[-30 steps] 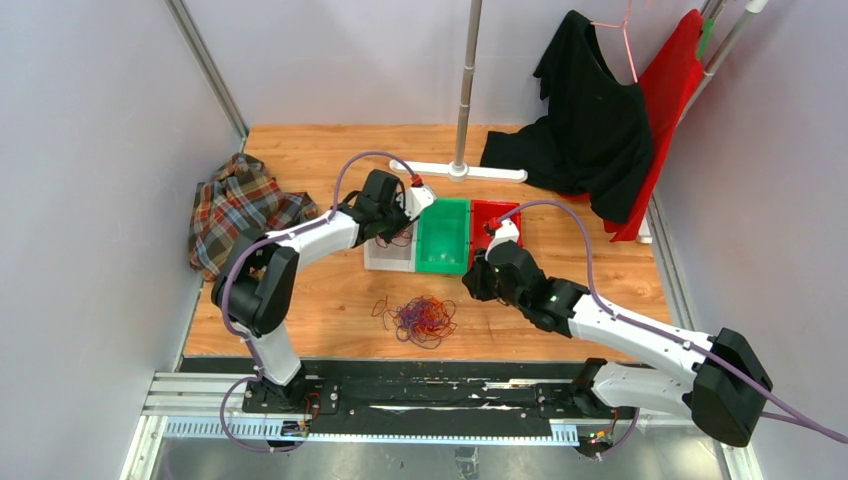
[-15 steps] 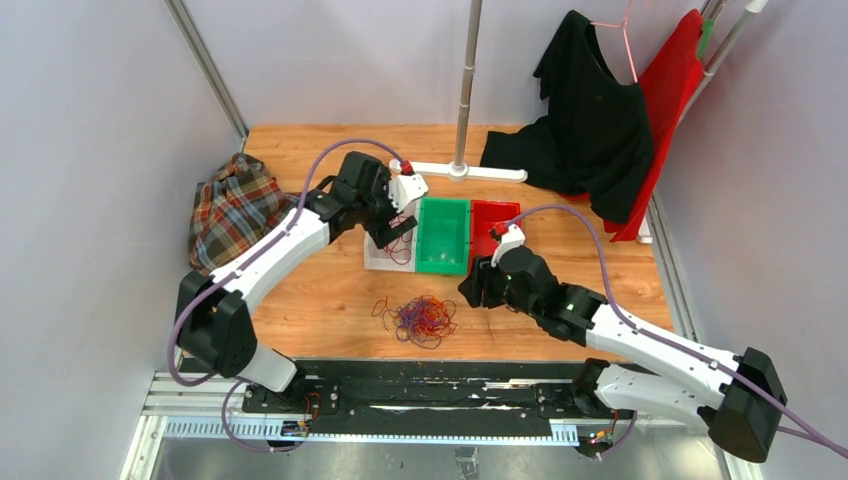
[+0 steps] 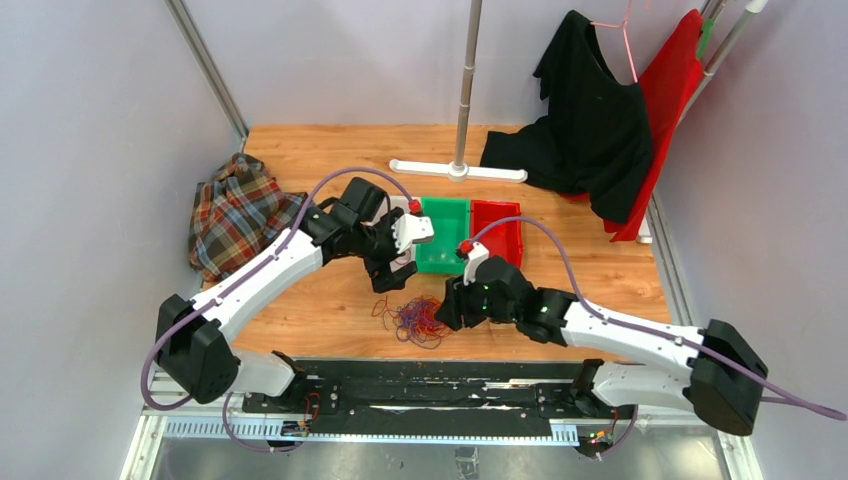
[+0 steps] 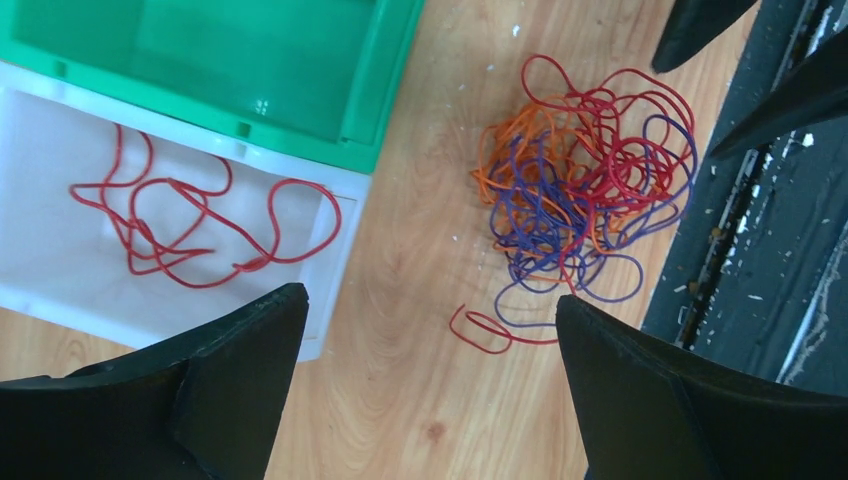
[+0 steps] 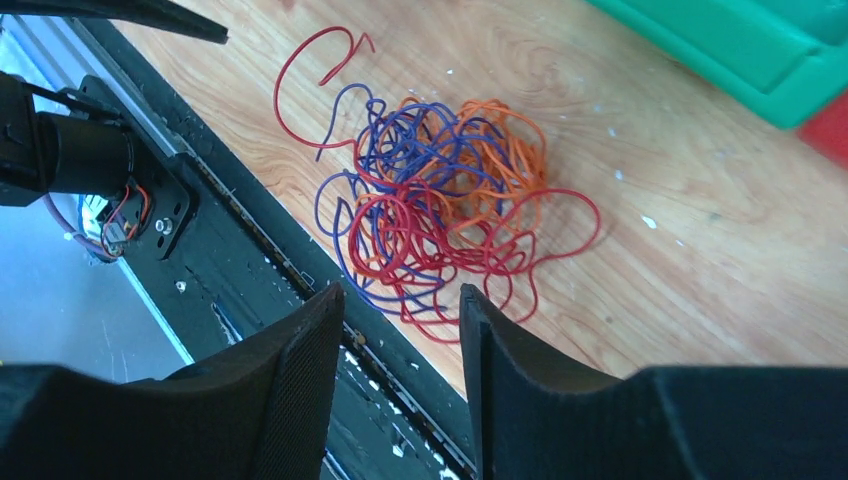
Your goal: Untangle the cables
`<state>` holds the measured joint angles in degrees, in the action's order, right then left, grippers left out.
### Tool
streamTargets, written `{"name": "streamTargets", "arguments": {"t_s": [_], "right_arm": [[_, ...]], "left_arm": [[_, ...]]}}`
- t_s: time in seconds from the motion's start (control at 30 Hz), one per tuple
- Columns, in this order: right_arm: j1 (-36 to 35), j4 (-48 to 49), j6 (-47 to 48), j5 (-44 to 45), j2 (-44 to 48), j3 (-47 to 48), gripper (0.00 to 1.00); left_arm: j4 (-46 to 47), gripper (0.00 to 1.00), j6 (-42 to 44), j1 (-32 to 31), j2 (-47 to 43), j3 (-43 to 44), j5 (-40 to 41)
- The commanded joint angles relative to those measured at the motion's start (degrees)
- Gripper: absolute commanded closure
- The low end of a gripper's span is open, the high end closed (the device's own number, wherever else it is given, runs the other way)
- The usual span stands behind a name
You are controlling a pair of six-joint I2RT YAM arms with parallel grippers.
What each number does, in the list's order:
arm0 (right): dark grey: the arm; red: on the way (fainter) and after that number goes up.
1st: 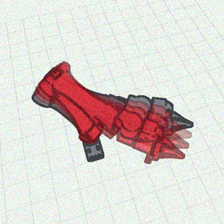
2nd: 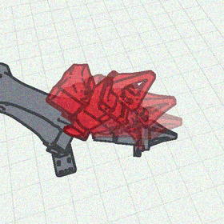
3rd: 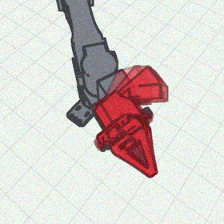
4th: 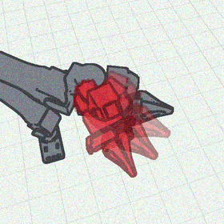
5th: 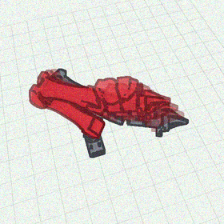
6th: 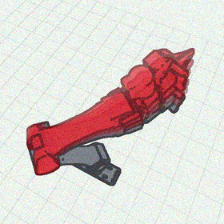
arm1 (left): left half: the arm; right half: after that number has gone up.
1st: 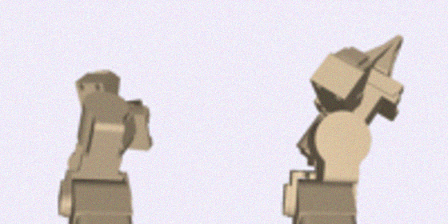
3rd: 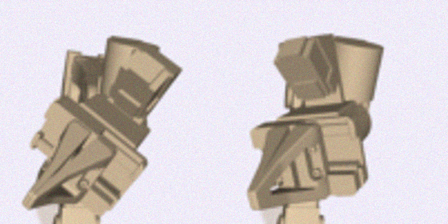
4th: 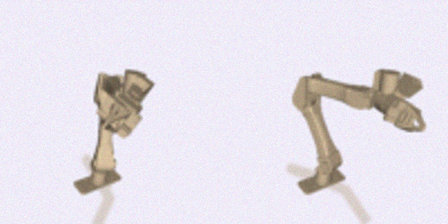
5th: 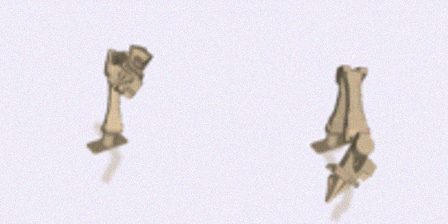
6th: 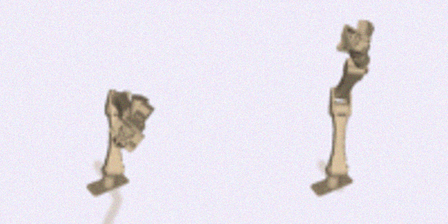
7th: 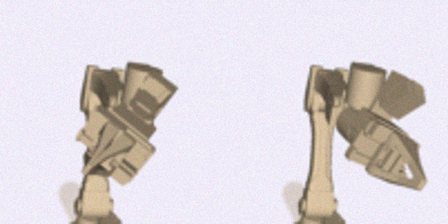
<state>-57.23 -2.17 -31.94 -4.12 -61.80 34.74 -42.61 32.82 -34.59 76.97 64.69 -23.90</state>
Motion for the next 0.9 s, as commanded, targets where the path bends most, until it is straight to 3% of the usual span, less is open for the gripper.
{"name": "streamTargets", "arguments": {"t_s": [0.0,0.17,0.3,0.47,0.87], "right_arm": [[-0.7,7.0,2.2,-5.2,-4.9,0.6,0.55],[-0.7,10.6,3.7,-5.4,-9.6,0.9,0.59],[-0.7,12.3,4.3,-5.1,-11.6,1.8,0.69],[-0.7,14.3,4.2,-5.9,-10.3,1.9,0.98],[-2.6,12.2,5.2,-10.8,-4.5,8.2,0.99]], "left_arm": [[-4.2,0.02,0.4,0.5,-1.8,0.1,-2.6],[-5.0,0.02,-0.8,2.1,-4.0,0.1,-4.6],[-6.1,0.02,-0.7,2.7,-5.4,-0.1,-4.9],[-6.9,0.02,-0.8,2.9,-6.6,-0.4,-5.2],[-6.9,0.03,-4.6,2.9,-10.1,-0.1,-16.3]]}}
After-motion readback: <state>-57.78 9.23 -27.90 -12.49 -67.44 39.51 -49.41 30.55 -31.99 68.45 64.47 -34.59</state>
